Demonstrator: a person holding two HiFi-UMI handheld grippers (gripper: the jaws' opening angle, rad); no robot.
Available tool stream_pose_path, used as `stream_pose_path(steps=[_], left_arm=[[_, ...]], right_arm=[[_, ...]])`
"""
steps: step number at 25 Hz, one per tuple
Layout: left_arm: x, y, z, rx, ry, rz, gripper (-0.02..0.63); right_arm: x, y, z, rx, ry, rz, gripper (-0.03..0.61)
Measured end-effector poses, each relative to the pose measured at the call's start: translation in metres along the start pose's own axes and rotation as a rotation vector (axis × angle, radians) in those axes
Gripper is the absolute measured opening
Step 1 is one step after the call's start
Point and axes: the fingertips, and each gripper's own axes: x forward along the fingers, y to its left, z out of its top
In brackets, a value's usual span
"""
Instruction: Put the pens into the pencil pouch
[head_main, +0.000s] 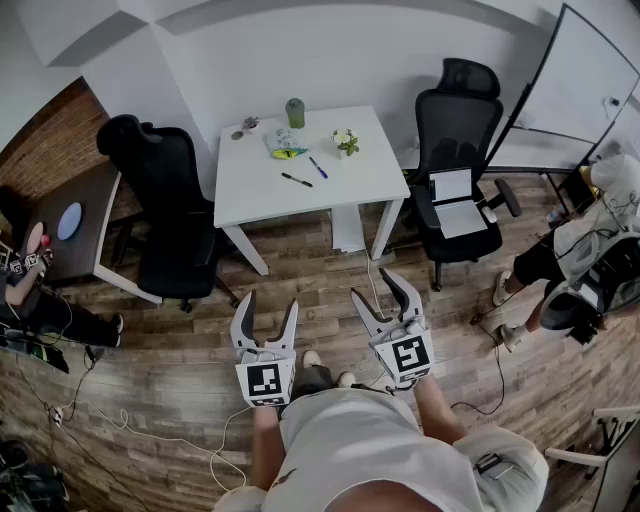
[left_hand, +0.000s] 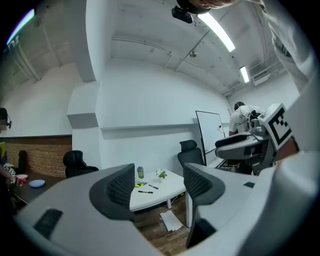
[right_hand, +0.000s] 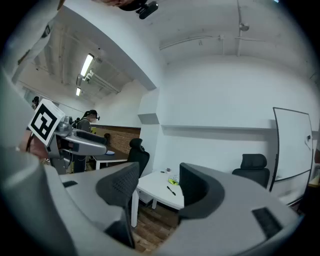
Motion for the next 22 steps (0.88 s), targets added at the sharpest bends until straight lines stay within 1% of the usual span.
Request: stream_pose_path(steps=[6,13,22], left_arm=[[0.013,0.007,-0.001,-0.002,-0.018,0.009,0.295],[0.052,0.033,-0.006,0.001,-0.023,0.000,0.293],[0.115,0.081,-0.020,-0.008,-0.009,-0.036,0.292]], right_arm=[[0.019,0.003,0.005,-0.002,-0.039,0.025,0.245],[0.066,-0.006,0.000,-0.007,-0.027,0.023,0.247],[0.140,-0.020,-0.005,-0.007,0.009,-0.001,0.247]])
